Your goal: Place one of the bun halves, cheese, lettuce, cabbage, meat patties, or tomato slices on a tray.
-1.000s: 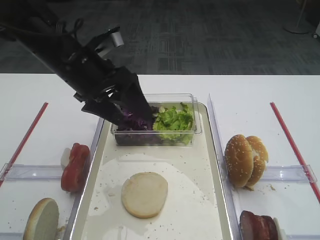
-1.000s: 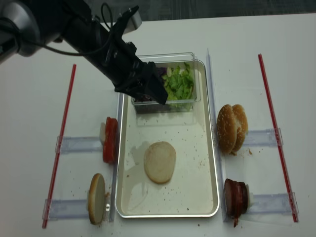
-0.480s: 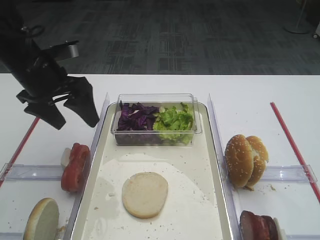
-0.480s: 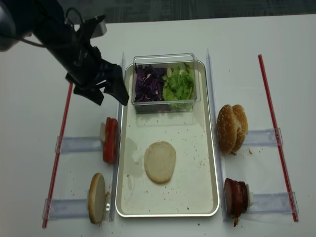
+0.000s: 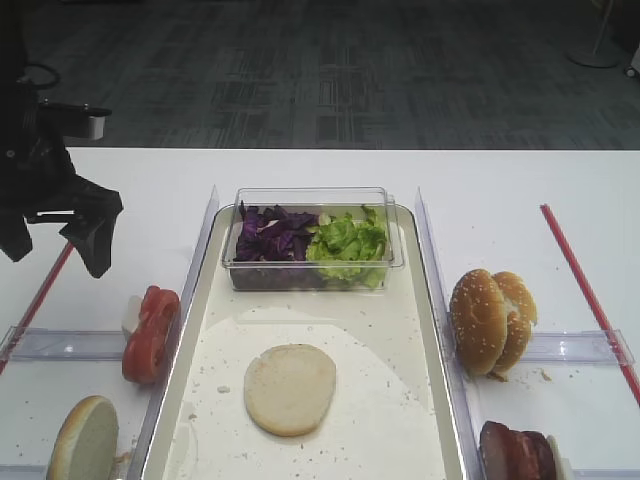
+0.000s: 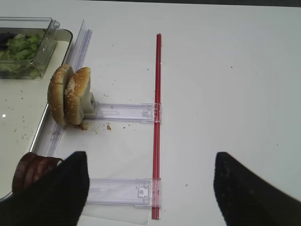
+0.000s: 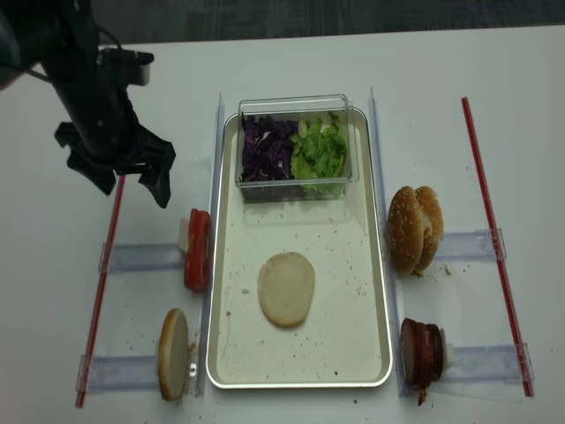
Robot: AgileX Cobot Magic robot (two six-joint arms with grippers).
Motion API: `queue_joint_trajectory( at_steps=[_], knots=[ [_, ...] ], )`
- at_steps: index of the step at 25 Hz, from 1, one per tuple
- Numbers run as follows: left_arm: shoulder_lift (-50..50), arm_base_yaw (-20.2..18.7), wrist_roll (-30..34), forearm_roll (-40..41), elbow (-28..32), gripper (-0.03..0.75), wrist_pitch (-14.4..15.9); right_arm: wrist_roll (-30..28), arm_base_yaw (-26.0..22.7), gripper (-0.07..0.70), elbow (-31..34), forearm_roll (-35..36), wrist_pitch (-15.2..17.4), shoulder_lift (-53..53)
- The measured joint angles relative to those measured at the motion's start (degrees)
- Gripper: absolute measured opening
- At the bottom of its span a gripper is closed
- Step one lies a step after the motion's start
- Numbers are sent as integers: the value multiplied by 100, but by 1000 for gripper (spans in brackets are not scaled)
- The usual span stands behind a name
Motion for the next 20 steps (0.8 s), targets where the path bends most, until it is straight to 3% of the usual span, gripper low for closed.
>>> queue_joint_trajectory(
  at_steps=[6,15,20],
  knots=[
    [0,120,-272,409,0,617,4,0,0,571,0,0,0,0],
    [0,814,-393,344,0,617,13,0,0,571,0,0,0,0],
    [0,995,-364,75,0,617,13,0,0,571,0,0,0,0]
  ],
)
